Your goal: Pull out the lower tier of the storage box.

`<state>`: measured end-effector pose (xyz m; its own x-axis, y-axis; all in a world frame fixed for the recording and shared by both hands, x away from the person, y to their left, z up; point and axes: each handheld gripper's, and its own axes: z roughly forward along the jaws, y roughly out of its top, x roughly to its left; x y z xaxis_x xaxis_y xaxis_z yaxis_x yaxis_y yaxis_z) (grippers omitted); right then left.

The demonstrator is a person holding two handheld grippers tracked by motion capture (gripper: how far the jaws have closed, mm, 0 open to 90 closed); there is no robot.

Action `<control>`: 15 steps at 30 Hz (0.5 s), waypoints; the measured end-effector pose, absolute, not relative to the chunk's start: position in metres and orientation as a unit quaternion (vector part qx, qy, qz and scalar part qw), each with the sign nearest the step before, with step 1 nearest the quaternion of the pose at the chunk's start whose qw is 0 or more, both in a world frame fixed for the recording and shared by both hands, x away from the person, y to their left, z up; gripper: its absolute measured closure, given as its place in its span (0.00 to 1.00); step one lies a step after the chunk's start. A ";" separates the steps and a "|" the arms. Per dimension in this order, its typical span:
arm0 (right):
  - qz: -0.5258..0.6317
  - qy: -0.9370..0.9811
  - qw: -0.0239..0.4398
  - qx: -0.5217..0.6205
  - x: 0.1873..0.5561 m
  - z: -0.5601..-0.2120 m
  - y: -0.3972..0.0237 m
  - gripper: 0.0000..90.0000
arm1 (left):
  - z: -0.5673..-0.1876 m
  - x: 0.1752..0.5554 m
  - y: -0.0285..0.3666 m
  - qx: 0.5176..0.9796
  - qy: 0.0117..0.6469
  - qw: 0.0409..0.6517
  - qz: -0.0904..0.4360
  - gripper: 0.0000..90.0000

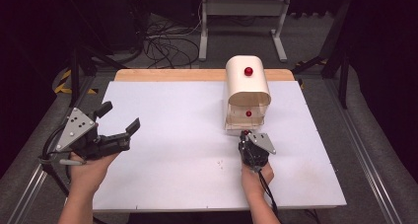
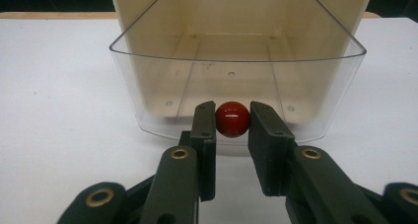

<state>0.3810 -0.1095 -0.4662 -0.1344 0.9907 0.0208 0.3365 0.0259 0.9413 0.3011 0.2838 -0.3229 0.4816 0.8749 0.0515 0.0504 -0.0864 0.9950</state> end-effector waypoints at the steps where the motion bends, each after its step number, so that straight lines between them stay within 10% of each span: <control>1: 0.440 0.612 0.372 0.542 0.381 -0.466 -0.110 0.82 | -0.323 0.301 0.284 0.643 0.360 0.572 0.360 0.08; 15: 0.440 0.615 0.368 0.541 0.377 -0.466 -0.111 0.82 | -0.323 0.301 0.283 0.643 0.358 0.575 0.358 0.08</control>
